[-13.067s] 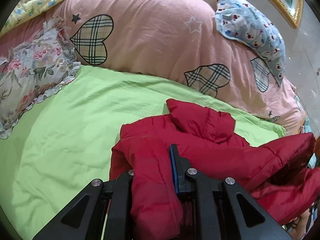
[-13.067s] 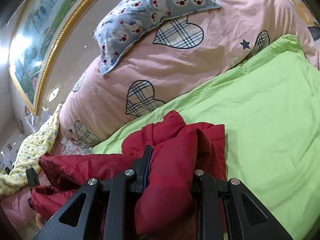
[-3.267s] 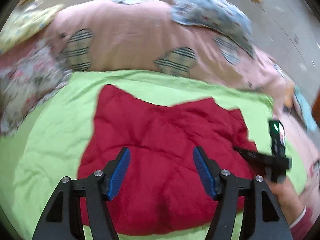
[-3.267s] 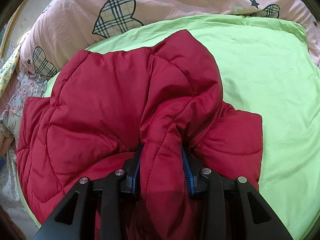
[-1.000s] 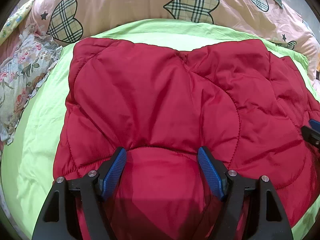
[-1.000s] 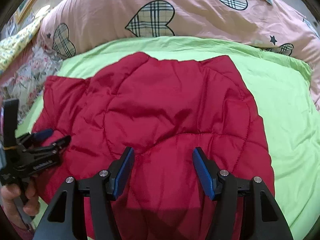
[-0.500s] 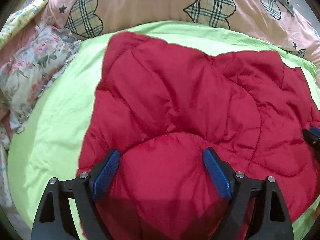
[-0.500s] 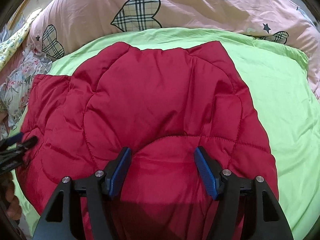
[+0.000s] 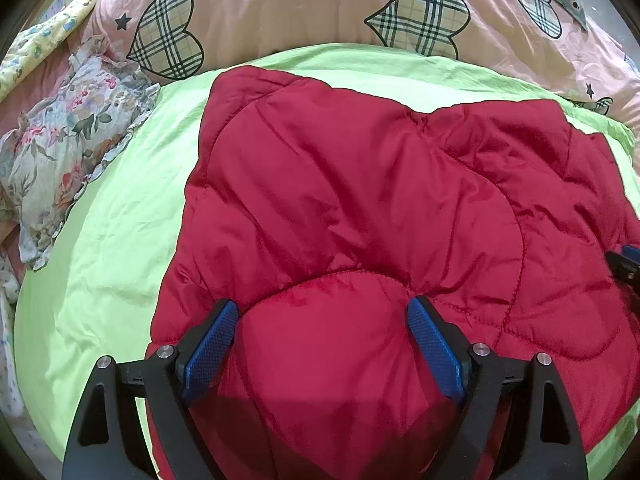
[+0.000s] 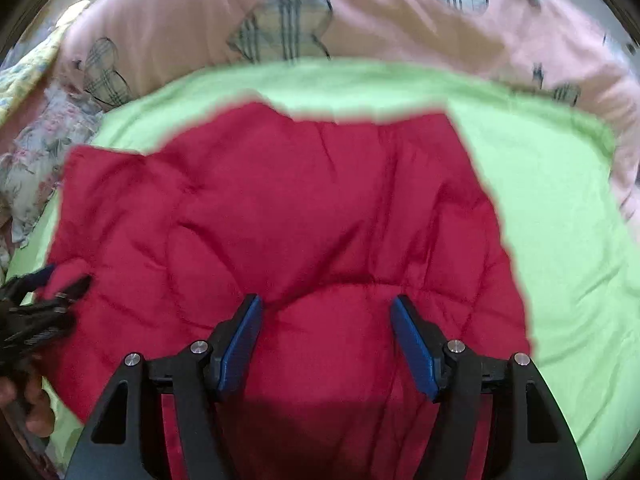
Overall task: Fold large clothes
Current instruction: 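Press and smooth the folded jacket flat with both open grippers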
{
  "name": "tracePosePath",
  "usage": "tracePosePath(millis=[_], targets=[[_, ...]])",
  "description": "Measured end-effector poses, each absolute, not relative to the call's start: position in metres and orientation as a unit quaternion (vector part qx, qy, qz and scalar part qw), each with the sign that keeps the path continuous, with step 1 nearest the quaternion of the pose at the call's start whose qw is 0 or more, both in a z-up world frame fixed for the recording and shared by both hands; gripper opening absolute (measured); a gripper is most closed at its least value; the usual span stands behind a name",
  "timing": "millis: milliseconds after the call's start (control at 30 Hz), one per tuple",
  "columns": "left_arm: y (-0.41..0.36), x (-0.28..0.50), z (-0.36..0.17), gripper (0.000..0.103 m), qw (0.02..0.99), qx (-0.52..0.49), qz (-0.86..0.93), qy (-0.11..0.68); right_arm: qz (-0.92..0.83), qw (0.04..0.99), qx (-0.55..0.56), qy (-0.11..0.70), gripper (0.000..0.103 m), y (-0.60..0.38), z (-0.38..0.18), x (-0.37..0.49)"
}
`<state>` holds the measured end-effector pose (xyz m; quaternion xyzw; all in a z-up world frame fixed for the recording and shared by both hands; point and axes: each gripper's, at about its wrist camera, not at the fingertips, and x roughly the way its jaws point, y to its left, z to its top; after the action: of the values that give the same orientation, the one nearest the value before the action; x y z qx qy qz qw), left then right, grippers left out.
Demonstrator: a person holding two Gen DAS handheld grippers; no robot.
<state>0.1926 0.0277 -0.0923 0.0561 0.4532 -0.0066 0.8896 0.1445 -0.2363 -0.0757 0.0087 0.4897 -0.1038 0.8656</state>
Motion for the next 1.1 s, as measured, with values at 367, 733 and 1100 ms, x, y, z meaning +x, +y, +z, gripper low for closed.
tracePosePath(millis=[367, 733, 1100], targets=[[0.017, 0.204, -0.093, 0.086, 0.89, 0.069, -0.02, 0.45, -0.106, 0.871, 0.028, 0.479, 0.068, -0.248, -0.079, 0.143], [0.016, 0.211, -0.099, 0.086, 0.89, 0.081, -0.024, 0.448, -0.099, 0.886, 0.037, 0.452, 0.069, -0.237, -0.045, 0.109], [0.021, 0.155, -0.068, 0.086, 0.903, 0.075, -0.03, 0.422, -0.073, 0.889, 0.006, 0.452, 0.07, -0.213, -0.035, 0.085]])
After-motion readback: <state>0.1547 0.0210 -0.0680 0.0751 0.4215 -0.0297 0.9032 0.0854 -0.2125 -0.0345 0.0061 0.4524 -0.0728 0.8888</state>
